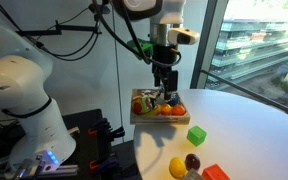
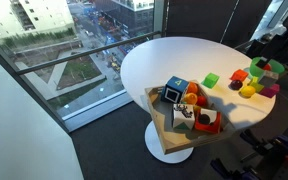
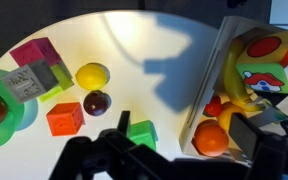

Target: Put the green block on the wooden tray

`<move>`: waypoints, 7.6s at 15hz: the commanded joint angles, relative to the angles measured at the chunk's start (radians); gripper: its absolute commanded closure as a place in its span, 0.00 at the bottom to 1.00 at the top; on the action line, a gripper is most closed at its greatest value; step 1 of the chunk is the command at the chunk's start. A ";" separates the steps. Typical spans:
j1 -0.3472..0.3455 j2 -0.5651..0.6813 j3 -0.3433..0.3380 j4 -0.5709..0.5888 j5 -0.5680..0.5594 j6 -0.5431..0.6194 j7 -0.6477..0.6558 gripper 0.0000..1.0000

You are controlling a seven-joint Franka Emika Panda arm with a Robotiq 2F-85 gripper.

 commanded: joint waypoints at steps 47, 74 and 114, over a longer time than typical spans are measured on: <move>-0.027 0.756 0.013 0.389 0.045 0.348 -0.035 0.00; -0.022 0.734 0.017 0.379 0.041 0.334 -0.005 0.96; 0.123 0.427 0.215 0.170 0.262 0.089 -0.300 0.70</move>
